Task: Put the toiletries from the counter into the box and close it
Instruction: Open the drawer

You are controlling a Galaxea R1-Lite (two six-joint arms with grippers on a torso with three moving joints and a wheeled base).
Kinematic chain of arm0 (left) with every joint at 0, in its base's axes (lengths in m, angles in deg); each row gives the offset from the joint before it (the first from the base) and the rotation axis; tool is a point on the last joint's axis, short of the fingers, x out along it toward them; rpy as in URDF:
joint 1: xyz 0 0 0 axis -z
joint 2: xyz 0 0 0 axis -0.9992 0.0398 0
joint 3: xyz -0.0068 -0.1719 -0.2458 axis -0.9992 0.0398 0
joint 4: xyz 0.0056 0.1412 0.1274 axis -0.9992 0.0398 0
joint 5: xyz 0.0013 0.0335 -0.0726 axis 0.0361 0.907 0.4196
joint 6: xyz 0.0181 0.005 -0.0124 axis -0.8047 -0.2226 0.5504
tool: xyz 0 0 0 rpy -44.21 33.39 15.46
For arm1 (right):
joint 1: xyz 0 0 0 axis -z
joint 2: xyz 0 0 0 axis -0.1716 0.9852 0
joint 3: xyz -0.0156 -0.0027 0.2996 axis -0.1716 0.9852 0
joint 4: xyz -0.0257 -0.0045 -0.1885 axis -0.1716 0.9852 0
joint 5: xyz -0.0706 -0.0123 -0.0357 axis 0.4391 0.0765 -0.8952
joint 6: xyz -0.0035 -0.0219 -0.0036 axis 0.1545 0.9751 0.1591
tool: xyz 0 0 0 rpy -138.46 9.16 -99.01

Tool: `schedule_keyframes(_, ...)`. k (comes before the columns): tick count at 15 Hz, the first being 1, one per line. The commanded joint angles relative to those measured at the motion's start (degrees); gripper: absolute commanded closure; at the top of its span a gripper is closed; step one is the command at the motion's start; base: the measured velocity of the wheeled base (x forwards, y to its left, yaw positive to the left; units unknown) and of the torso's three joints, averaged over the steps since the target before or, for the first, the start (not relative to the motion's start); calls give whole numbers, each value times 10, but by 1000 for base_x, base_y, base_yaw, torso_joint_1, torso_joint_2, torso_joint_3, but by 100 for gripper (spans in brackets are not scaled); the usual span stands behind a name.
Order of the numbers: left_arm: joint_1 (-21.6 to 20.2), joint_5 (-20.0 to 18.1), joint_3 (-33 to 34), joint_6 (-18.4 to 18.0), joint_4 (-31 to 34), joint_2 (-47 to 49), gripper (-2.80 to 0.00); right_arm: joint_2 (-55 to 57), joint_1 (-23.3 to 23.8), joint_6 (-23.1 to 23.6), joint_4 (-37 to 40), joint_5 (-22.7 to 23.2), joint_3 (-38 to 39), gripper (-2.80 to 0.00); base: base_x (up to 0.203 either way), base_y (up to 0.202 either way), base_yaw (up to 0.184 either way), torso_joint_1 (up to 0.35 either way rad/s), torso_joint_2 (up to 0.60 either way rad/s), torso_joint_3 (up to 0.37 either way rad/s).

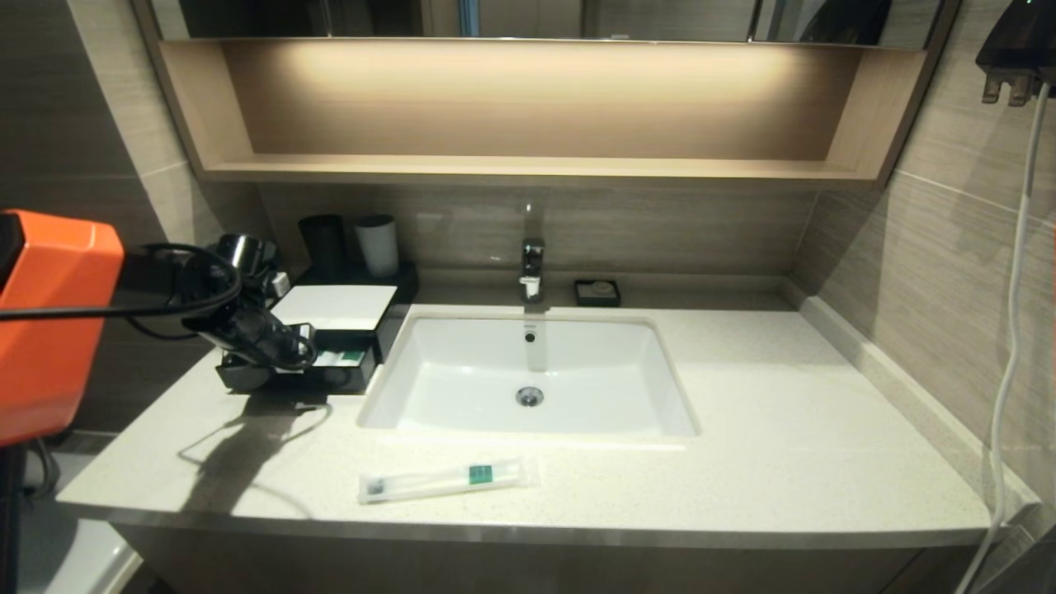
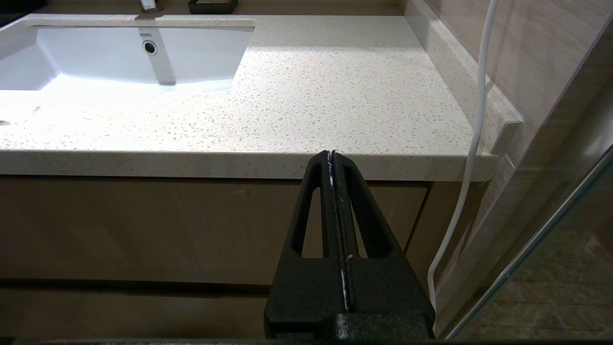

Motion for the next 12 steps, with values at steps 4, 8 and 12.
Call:
schedule_keyframes(4, -1, 0, 1, 1, 3, 2, 0, 0, 0, 0, 0, 0, 0, 0, 0, 0, 0, 0, 0, 0)
schedule_keyframes(8, -1, 0, 1, -1, 11, -1, 0, 0, 0, 0, 0, 0, 0, 0, 0, 0, 0, 0, 0, 0)
schedule_keyframes(12, -1, 0, 2, -4, 26, -3, 0, 0, 0, 0, 0, 0, 0, 0, 0, 0, 0, 0, 0, 0)
